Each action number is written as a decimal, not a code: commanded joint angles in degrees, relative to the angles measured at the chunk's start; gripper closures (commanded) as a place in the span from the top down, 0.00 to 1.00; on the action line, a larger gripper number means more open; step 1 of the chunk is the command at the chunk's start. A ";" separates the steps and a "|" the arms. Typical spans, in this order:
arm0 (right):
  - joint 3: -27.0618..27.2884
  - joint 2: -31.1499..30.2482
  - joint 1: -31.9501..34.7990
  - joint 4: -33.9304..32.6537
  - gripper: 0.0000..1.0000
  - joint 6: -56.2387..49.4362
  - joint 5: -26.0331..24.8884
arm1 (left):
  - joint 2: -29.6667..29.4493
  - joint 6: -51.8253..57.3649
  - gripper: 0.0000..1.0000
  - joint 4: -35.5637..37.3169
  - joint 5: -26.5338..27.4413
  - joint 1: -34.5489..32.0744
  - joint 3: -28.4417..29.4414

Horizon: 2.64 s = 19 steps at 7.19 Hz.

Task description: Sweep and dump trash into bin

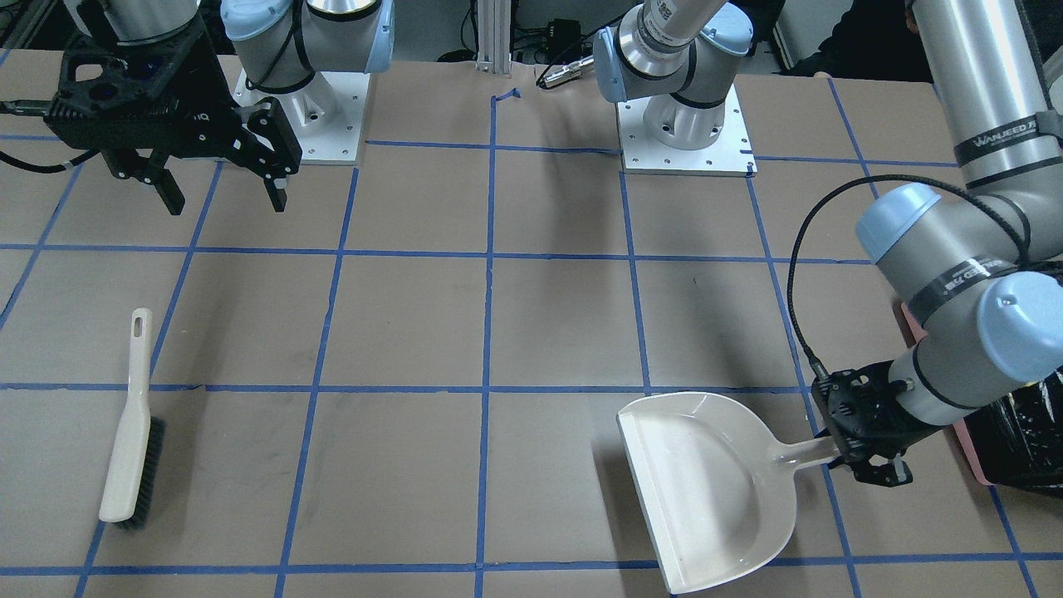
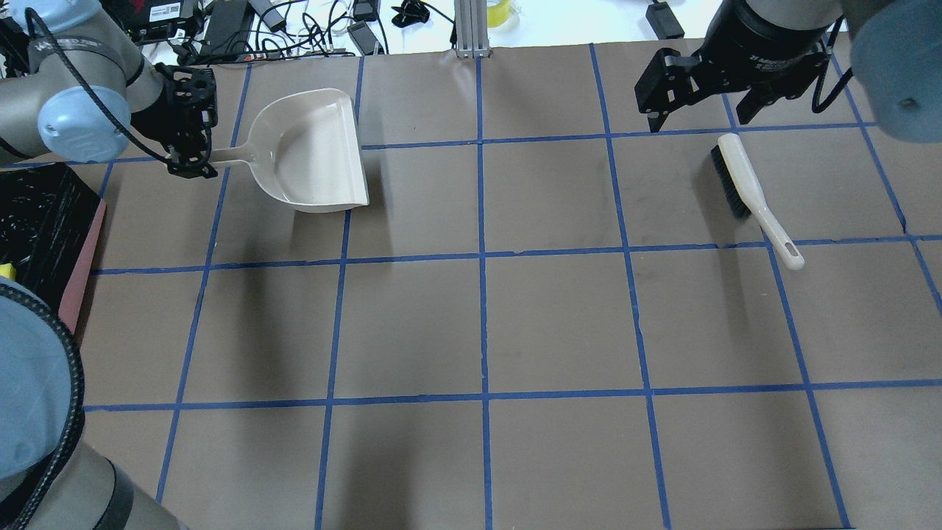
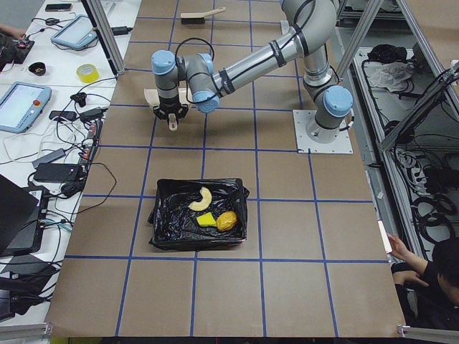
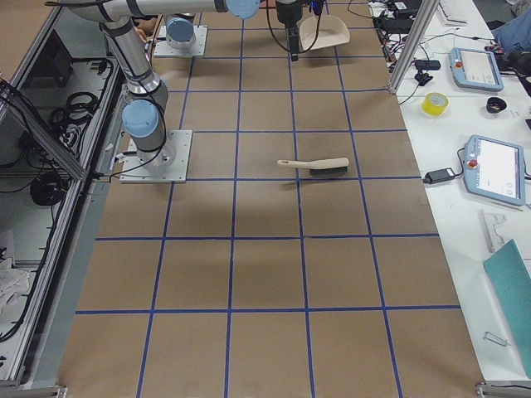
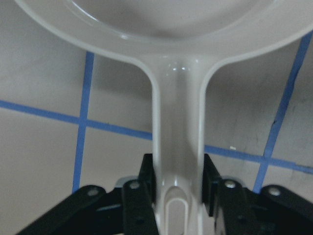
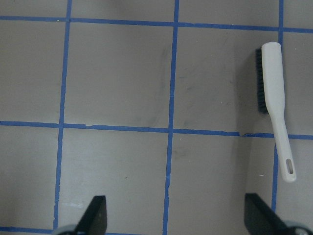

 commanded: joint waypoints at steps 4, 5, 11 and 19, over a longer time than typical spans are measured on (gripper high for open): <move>-0.44 -0.18 -0.14 2.44 1.00 0.05 -0.52 | -4.66 5.05 0.00 1.80 -2.35 -1.50 -0.06; -0.44 -0.18 -0.06 2.81 1.00 0.14 -0.61 | -4.49 7.51 0.00 1.89 -1.48 -1.58 -0.15; -0.44 -0.18 -0.06 2.99 1.00 0.14 -0.79 | -2.66 4.45 1.00 0.15 2.92 -3.87 -0.32; -0.09 -0.36 -0.15 3.07 1.00 0.14 -0.78 | 20.27 -41.51 1.00 -16.12 -0.77 -13.36 -0.23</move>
